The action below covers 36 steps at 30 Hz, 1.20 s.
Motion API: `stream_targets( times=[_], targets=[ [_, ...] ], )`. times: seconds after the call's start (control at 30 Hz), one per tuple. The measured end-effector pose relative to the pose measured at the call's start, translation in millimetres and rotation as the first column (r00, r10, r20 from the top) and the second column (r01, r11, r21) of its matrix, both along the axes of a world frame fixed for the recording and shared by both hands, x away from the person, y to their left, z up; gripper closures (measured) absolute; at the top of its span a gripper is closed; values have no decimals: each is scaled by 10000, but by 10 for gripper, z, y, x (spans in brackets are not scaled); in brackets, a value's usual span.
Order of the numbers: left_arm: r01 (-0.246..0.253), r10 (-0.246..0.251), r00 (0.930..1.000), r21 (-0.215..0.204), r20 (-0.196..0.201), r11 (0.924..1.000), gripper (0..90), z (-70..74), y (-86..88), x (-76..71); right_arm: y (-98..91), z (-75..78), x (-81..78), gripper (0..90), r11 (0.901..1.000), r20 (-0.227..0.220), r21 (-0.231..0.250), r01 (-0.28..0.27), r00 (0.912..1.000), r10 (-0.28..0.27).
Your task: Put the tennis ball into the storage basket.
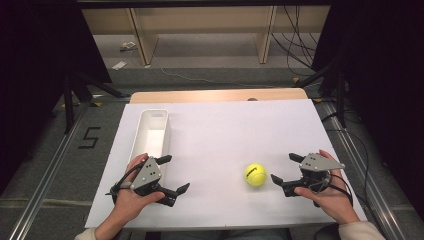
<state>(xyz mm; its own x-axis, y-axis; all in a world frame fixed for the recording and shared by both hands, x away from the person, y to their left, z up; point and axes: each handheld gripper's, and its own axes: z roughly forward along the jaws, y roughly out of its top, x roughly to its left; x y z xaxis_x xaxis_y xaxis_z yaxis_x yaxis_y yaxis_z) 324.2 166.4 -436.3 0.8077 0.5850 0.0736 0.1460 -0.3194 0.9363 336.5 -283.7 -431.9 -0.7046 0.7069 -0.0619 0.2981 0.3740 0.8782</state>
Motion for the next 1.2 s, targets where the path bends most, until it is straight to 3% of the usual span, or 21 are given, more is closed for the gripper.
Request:
stream_targets(
  times=[1.2],
  targets=[
    [85,-85,10000,209,23,9997,0,-16,-9,-4,177,-48,54,87,9991,-211,-270,-319,9993,314]
  ],
)
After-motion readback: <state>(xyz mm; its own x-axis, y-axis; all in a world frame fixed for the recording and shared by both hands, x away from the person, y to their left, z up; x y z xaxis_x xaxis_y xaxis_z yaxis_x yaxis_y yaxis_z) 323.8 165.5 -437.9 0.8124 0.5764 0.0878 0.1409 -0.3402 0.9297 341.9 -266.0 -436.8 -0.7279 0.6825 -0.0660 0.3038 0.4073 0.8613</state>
